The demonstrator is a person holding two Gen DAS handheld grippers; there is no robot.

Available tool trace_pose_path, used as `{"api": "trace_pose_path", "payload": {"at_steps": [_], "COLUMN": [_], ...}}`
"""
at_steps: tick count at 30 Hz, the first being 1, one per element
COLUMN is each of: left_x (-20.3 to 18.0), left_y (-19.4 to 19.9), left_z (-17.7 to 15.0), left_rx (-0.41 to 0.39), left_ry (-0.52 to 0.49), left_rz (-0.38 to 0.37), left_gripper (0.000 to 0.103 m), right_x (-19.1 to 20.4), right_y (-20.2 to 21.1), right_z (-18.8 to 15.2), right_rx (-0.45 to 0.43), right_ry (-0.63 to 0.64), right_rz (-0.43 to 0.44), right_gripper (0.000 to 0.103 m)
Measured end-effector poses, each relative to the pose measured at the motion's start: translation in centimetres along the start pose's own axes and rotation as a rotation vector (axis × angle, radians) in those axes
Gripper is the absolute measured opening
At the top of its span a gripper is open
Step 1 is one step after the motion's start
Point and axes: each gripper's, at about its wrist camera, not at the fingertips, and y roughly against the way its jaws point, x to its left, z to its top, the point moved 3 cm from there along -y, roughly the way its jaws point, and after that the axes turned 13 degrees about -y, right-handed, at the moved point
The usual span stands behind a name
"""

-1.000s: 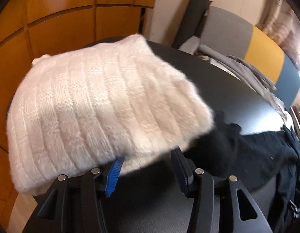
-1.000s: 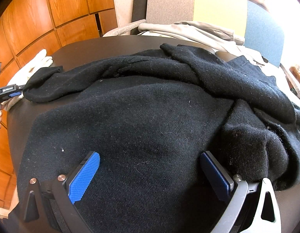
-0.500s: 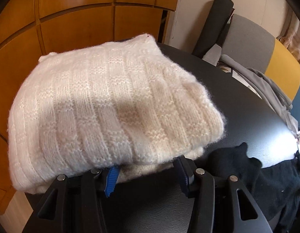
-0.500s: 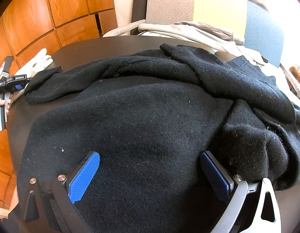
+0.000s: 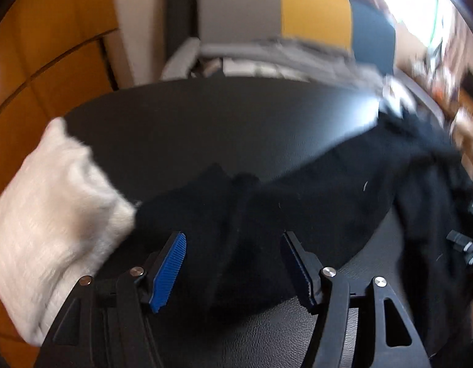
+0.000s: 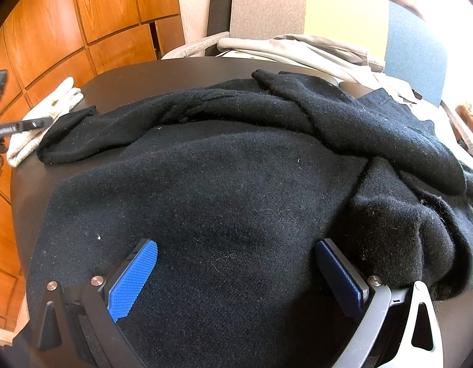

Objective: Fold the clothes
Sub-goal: 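Move the left gripper over the sweater sleeve near the white knit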

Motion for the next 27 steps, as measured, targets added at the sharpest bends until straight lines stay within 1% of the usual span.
{"api": "trace_pose_path", "payload": {"at_steps": [2,3,4,6,7,8,10,12,14,16,17,19,20,21,23,24,26,27], "left_x": [0.2,1.0,1.7,3.2,4.0,5.1,6.7,7.9,8.6,8.5,8.5,9.2,9.6,9.9,10.1,10.1,9.2,8.5], "left_y": [-1.7,-2.0,-2.2,-2.8,-2.7,-1.6,1.2,3.6,5.5,6.0,5.9,6.0,6.1,6.6,8.4,9.3,10.6,11.0], "left_z": [0.3,0.3,0.3,0.3,0.2,-0.4,-2.1,-4.5,-7.6,-10.4,-11.7,-14.4,-15.8,-16.9,-18.3,-18.5,-16.1,-14.4], "left_rx": [0.061,0.066,0.071,0.081,0.07,0.013,-0.093,-0.17,-0.22,-0.212,-0.189,-0.134,-0.109,-0.096,-0.118,-0.135,-0.203,-0.227], "left_ry": [0.001,0.051,0.1,0.198,0.261,0.351,0.494,0.62,0.721,0.793,0.81,0.875,0.913,0.962,1.027,1.04,0.949,0.891], "left_rz": [0.077,0.085,0.093,0.109,0.11,0.095,0.103,0.091,0.09,0.099,0.127,0.202,0.242,0.285,0.348,0.368,0.337,0.312], "left_gripper": [0.065,0.064,0.061,0.015,0.01,0.009,0.007,0.007,0.007,0.007,0.009,0.012,0.018,0.02,0.021,0.022,0.023,0.024], "right_x": [0.0,0.0,0.0,0.0,0.0,-0.1,-0.1,-0.1,-0.1,-0.1,-0.1,-0.1,-0.1,-0.1,-0.1,-0.1,-0.1,-0.1], "right_y": [0.0,0.0,0.0,0.0,-0.1,-0.1,-0.1,-0.1,-0.1,0.0,0.0,0.0,0.0,0.0,0.0,0.0,0.0,0.0], "right_z": [0.0,0.0,0.0,0.0,0.0,0.0,0.0,0.0,0.0,0.0,0.0,-0.1,-0.1,-0.1,-0.1,-0.1,0.0,0.0], "right_rx": [0.0,0.0,-0.001,-0.001,-0.001,-0.001,-0.001,-0.002,-0.002,-0.002,-0.002,-0.002,-0.002,-0.002,-0.002,-0.001,-0.001,-0.001], "right_ry": [0.0,0.0,0.0,0.0,0.001,0.001,0.002,0.002,0.002,0.002,0.002,0.001,0.001,0.001,0.001,0.001,0.001,0.0], "right_rz": [0.0,0.0,0.0,0.0,0.0,0.0,0.001,0.001,0.0,0.001,0.001,0.0,0.0,0.0,0.0,0.0,0.001,0.001], "right_gripper": [0.103,0.103,0.103,0.103,0.103,0.103,0.103,0.103,0.103,0.103,0.103,0.103,0.103,0.103,0.103,0.103,0.103,0.103]}}
